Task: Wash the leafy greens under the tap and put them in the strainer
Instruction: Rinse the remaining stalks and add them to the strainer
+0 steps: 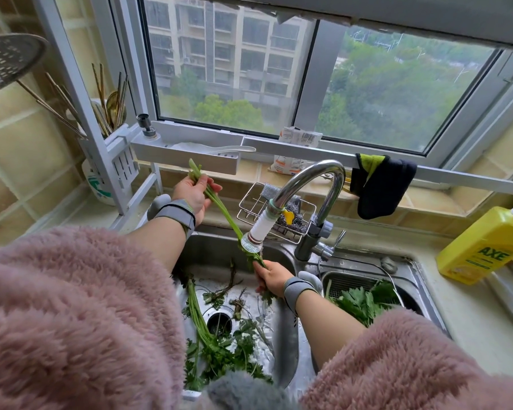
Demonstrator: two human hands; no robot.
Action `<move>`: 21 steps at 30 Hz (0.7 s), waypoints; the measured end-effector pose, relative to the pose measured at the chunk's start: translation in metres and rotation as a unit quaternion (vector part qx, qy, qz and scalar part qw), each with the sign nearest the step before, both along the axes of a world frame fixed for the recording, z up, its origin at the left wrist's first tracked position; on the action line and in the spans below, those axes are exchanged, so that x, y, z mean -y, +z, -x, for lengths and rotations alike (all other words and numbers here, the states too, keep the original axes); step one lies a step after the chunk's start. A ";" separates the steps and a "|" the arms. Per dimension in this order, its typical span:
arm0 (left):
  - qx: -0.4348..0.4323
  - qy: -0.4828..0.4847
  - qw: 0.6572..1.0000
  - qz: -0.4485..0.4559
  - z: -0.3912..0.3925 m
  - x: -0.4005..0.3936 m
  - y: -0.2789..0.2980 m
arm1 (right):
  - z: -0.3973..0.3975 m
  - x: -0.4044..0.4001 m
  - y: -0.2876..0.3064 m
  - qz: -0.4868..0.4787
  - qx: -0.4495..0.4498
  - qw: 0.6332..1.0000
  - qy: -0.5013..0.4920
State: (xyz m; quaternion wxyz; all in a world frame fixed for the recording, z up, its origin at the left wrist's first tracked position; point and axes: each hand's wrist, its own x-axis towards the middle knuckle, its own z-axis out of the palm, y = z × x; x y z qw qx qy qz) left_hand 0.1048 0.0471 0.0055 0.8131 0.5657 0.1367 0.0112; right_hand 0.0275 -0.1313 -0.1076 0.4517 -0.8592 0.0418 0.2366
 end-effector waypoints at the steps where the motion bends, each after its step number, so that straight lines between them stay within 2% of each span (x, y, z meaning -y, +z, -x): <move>1: 0.000 0.002 1.000 0.001 0.000 0.000 0.000 | -0.001 0.000 0.001 0.005 -0.004 1.000 0.004; 5: 0.002 0.004 1.000 -0.004 -0.001 -0.003 -0.001 | -0.001 0.000 -0.003 0.038 -0.020 0.999 0.014; 9: 0.000 0.006 1.000 -0.005 -0.001 -0.005 0.000 | -0.001 0.002 0.004 0.027 -0.042 0.999 -0.019; 12: 0.001 0.018 1.000 0.003 -0.001 -0.007 -0.001 | -0.006 0.003 0.000 0.100 -0.005 0.995 -0.014; 14: 0.006 0.030 1.000 0.006 -0.004 -0.010 -0.001 | -0.007 0.002 -0.003 0.054 -0.021 0.998 -0.028; 16: 0.013 0.040 0.999 0.002 -0.007 -0.015 -0.001 | -0.005 -0.002 -0.003 -0.051 -0.047 0.993 -0.091; 19: 0.034 0.045 0.998 -0.020 -0.010 -0.022 -0.002 | -0.005 -0.008 -0.002 -0.228 -0.096 0.941 -0.231; 20: 0.038 0.045 0.998 -0.028 -0.011 -0.023 -0.002 | -0.007 -0.008 -0.005 -0.244 -0.091 0.935 -0.242; 21: 0.040 0.045 0.998 -0.032 -0.010 -0.023 -0.001 | -0.007 -0.008 -0.005 -0.222 -0.075 0.945 -0.229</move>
